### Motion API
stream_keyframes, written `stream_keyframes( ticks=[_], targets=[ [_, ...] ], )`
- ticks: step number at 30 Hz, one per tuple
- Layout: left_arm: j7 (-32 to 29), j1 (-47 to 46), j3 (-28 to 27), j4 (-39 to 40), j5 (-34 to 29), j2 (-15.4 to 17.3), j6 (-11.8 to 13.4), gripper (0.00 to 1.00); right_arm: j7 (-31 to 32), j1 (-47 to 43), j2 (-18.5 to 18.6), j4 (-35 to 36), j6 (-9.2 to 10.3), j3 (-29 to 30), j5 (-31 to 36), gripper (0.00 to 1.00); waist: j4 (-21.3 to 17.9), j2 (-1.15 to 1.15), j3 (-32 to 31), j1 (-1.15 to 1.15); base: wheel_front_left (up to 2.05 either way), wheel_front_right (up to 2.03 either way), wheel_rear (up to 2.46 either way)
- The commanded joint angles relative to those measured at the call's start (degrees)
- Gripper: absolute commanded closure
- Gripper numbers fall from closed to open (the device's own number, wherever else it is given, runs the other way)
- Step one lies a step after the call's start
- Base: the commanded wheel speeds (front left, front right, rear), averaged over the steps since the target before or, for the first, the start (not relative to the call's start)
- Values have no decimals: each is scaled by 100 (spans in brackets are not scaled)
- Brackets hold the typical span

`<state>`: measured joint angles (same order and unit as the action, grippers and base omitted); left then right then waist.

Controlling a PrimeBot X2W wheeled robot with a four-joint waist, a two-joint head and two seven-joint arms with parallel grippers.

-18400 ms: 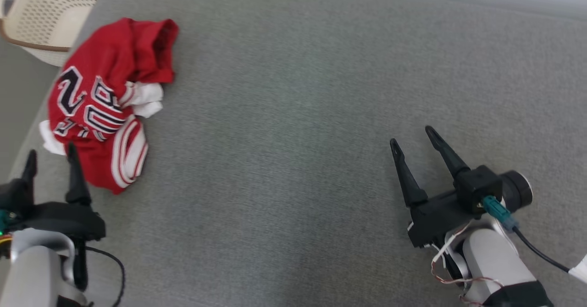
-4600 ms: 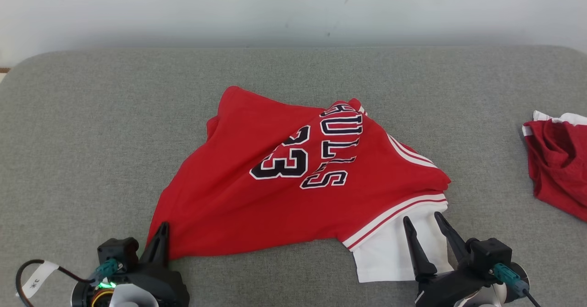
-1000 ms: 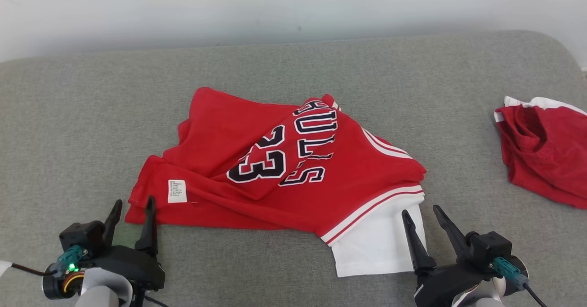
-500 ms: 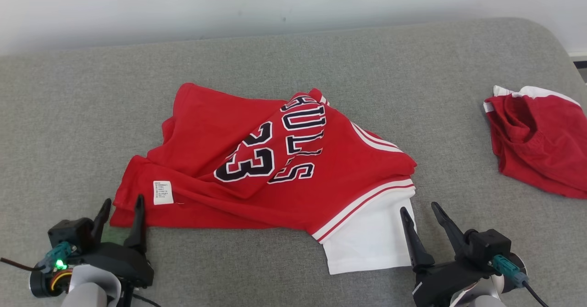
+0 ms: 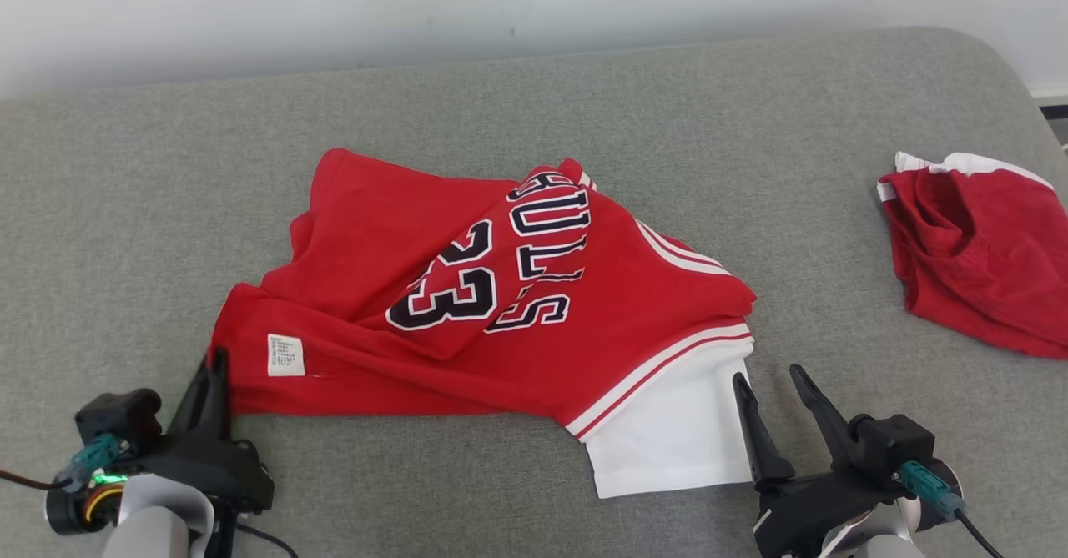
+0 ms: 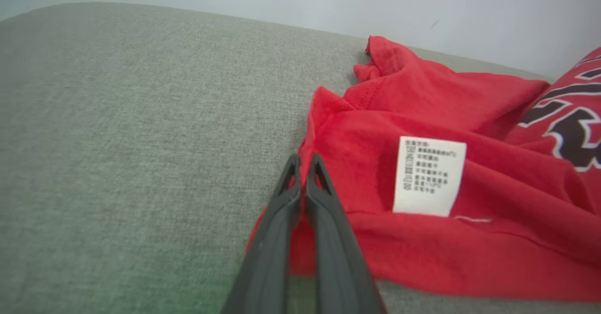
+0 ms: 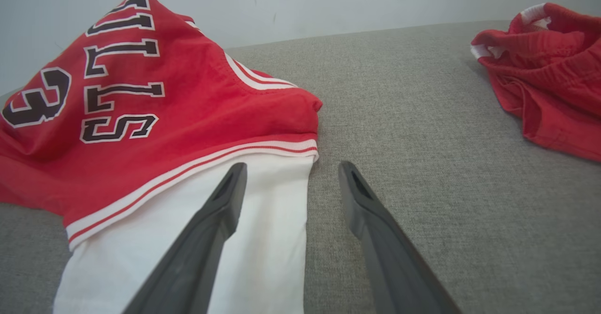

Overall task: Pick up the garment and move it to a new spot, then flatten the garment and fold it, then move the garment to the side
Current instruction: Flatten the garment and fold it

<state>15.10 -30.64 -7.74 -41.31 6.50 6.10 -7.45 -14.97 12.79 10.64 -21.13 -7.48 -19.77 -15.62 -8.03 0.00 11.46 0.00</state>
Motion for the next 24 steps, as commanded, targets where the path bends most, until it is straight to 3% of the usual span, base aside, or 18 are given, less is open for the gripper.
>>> stream_keyframes(
  ticks=[1, 14, 24],
  targets=[
    [7, 69, -44, 90, -66, 13, 41, 100, -29, 35, -18, 7, -2, 9, 22, 0, 27, 0, -19, 0, 0, 0, 0],
    [7, 973, -417, 1107, -70, -191, 137, 100, -29, -396, -156, -73, -2, 198, 13, 0, 328, 0, -466, 0, 0, 0, 0],
    [7, 1452, -550, 1238, 4, -277, 146, 100, -29, -770, -235, -342, -2, 32, -112, 0, 601, 0, -624, 0, 0, 0, 0]
  ],
)
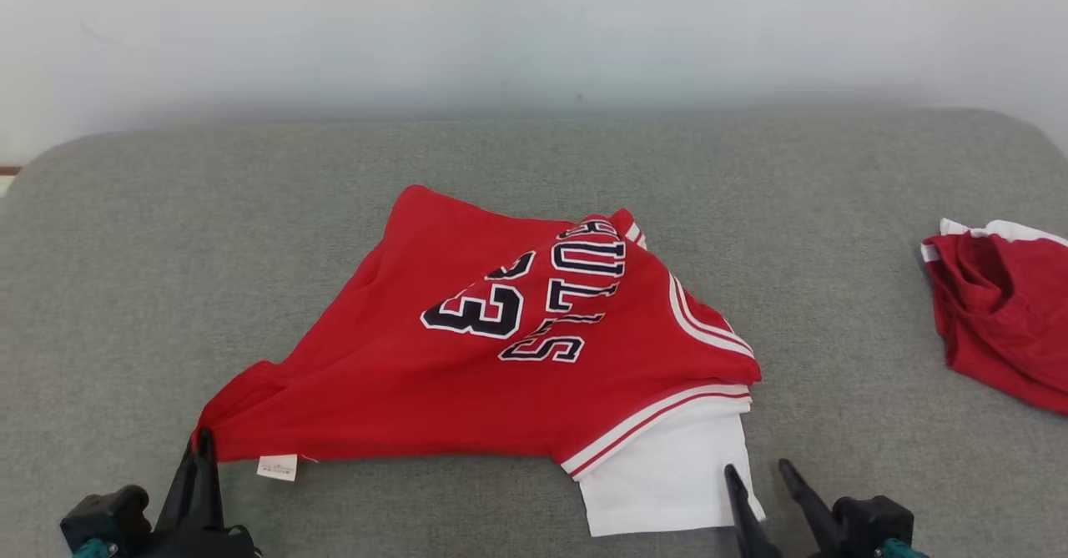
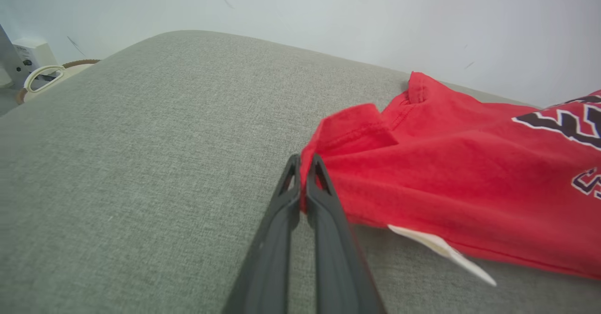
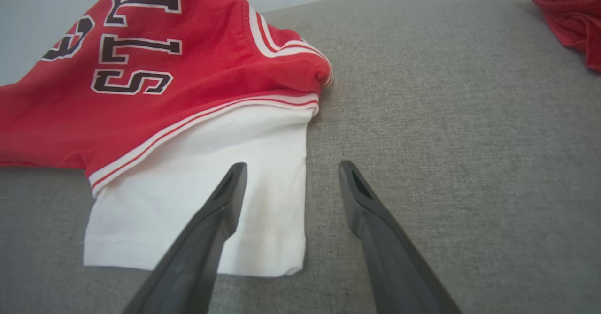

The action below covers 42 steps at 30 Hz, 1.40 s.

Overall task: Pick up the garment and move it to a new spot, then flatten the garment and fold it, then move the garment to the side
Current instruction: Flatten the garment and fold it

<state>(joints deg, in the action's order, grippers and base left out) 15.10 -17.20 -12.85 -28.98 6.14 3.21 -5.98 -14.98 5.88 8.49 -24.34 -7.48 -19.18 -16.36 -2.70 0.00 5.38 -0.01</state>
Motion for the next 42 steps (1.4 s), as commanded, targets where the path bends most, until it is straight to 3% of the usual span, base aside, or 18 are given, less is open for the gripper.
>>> stream_keyframes(
  ticks=[1, 16, 17, 19, 24, 31, 37, 42],
  targets=[
    [7, 120, -24, -13, 19, 4, -7, 100, -27, -90, -35, -55, -2, -67, -50, 0, 100, 0, 0, 1, 0, 0, 0],
    [7, 220, -14, -155, 36, -22, -7, 100, -8, -98, -202, -817, -1, -157, 54, 0, 234, 0, -58, 1, 0, 0, 0],
    [7, 219, -1, -161, 32, -23, -13, 100, -5, -98, -209, -875, -1, -153, 41, 26, 240, 0, -73, 1, 0, 0, 0],
    [7, 223, 16, -175, 28, -25, -21, 100, 8, -86, -223, -981, -2, -171, -11, 99, 248, 0, -99, 1, 0, 0, 0],
    [7, 225, 27, -206, 17, -26, -30, 100, 4, 44, -222, -1007, 0, -142, -146, 100, 265, 0, -166, 1, 0, 0, 0],
    [7, 87, 111, -33, -73, -1, -82, 100, -19, 184, -136, -10, 0, 87, -166, 100, 282, 0, -307, 1, 0, 0, 0],
    [7, -446, 398, 253, -205, 267, -132, 100, -20, 703, 31, 1230, 0, 231, 103, 100, 296, 0, -435, 1, 0, 0, 0],
    [7, -1289, 855, 216, -316, 587, -140, 100, -18, 1582, 262, 1580, 0, 311, 200, 100, 343, 0, -484, 1, 0, 0, 0]
  ],
)
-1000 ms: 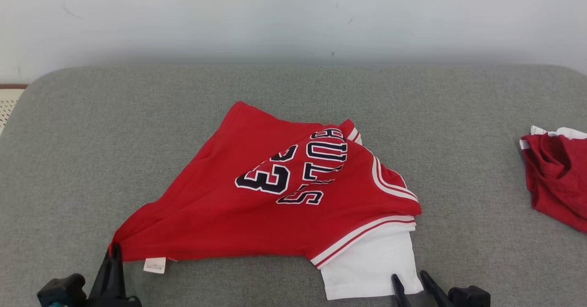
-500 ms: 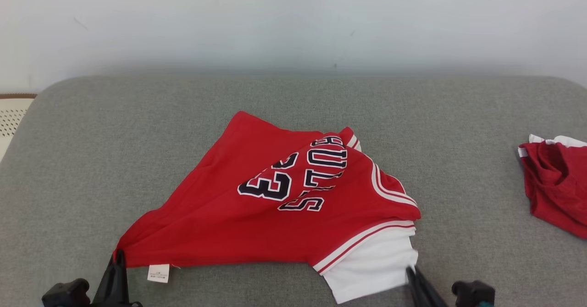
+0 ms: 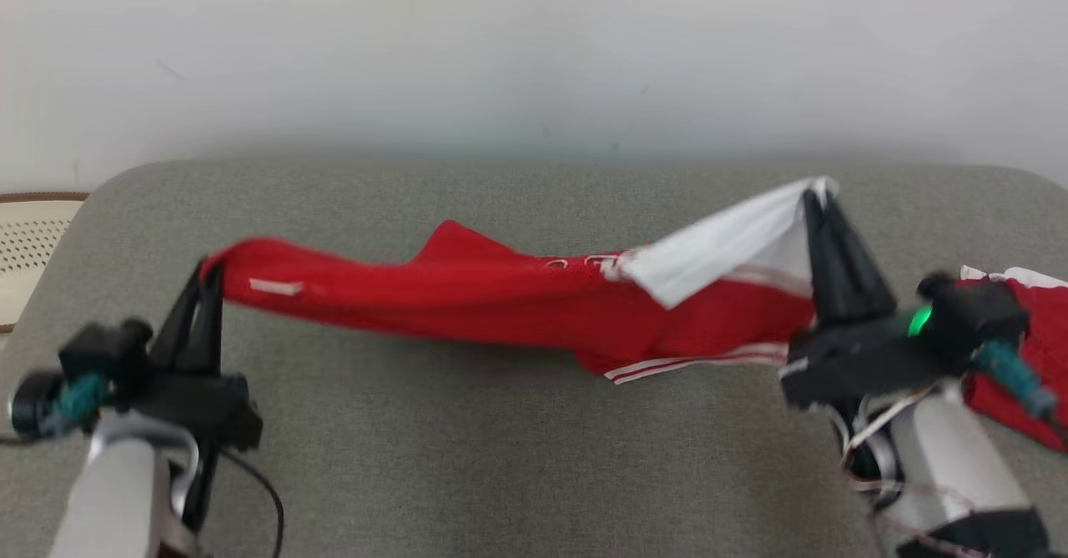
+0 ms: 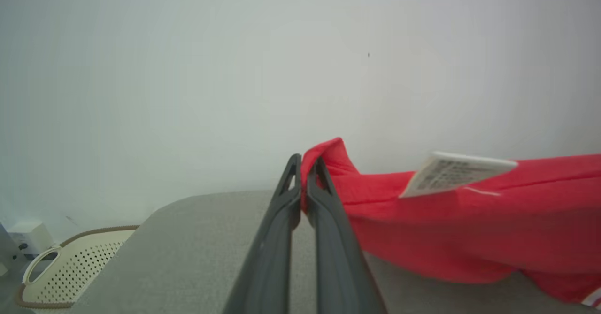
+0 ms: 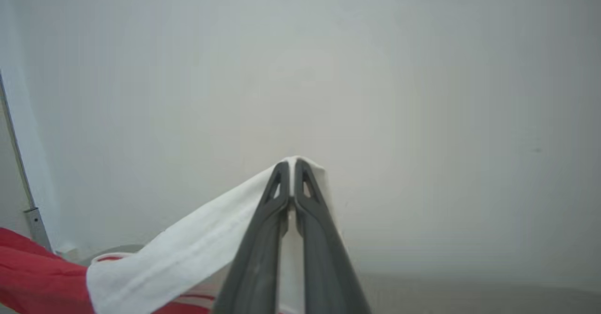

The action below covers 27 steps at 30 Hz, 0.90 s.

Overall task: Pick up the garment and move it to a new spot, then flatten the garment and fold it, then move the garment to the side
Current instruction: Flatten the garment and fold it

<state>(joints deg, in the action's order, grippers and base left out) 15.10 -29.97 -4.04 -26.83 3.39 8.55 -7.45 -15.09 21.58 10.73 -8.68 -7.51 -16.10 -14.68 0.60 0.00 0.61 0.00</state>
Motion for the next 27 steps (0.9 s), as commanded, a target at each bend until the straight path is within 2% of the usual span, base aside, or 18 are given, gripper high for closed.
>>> stream_keyframes(
  ticks=[1, 12, 18, 27],
  targets=[
    [7, -214, 58, -37, -55, 115, 7, 100, -8, 218, 89, 30, 4, 3, 48, 100, 30, 0, -9, 0, 0, 0, 0],
    [-8, -2319, 940, -948, -28, 685, 0, 100, -7, 2381, 689, -237, 4, -56, 408, 100, 94, 0, 157, 0, 0, 0, 0],
    [-9, -3261, 1244, -1511, -7, 821, -1, 100, -7, 3476, 880, -814, 4, -439, 517, 100, 39, 0, 554, 0, 0, 0, 0],
    [5, -4594, 1497, -2253, -73, 770, 46, 100, -6, 5142, 991, -1961, 4, -677, 883, 100, -39, 0, 1521, 0, 0, 0, 0]
  ],
)
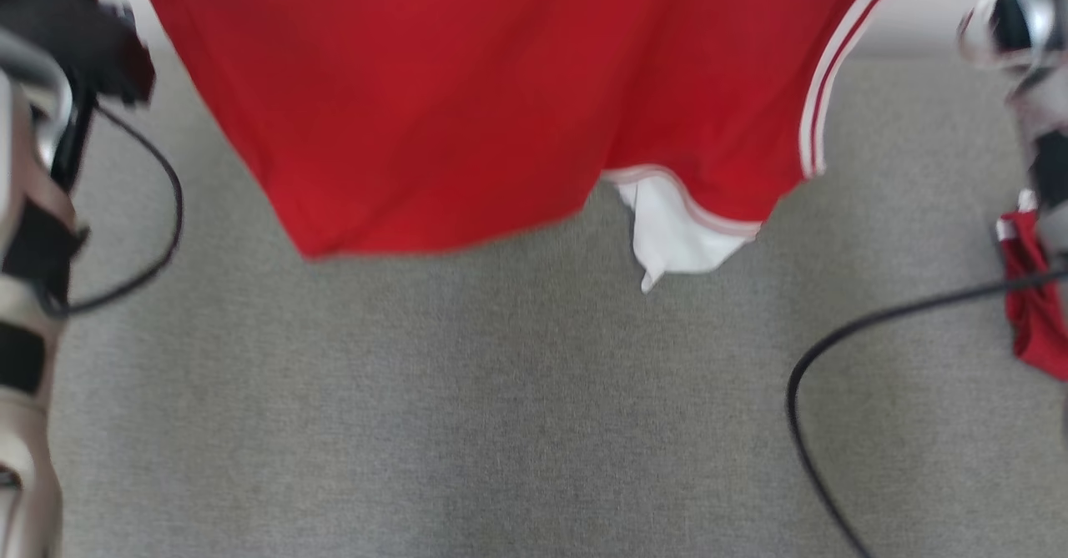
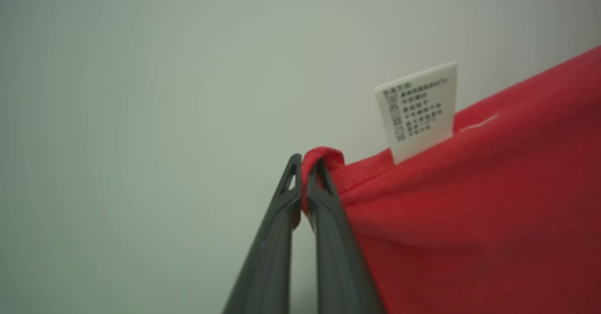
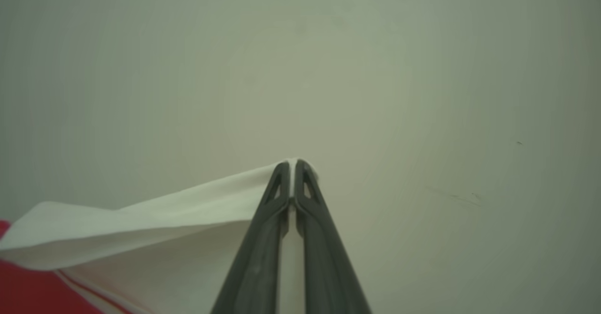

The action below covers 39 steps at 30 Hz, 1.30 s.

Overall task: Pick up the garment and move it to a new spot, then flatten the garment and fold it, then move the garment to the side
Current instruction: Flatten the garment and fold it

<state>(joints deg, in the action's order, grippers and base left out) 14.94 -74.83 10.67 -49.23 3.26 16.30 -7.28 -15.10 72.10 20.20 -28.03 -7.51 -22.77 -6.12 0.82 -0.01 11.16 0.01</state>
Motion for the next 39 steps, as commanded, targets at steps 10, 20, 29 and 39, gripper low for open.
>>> stream_keyframes(
  ticks=[10, 20, 29, 39],
  targets=[
    [29, -1629, 203, 210, -313, -71, 328, 100, -5, 2054, 34, -938, 4, 380, 829, 100, -141, 1, 1426, -1, 0, 0, 0],
    [28, -1247, 97, 800, 48, -93, 194, 100, -4, 1744, -44, -825, 4, 1215, 1029, 100, -313, 1, 1840, -1, 0, 0, 0],
    [29, 605, -504, 1405, 658, -263, 92, 100, -7, -601, 537, -121, 4, 361, -736, 100, -371, 1, 1548, -1, 0, 0, 0],
    [31, 3190, -1369, 1639, 1060, -835, 15, 100, -8, -3606, 501, 782, 5, 706, -1501, 100, -318, 1, 576, -1, 0, 0, 0]
  ],
)
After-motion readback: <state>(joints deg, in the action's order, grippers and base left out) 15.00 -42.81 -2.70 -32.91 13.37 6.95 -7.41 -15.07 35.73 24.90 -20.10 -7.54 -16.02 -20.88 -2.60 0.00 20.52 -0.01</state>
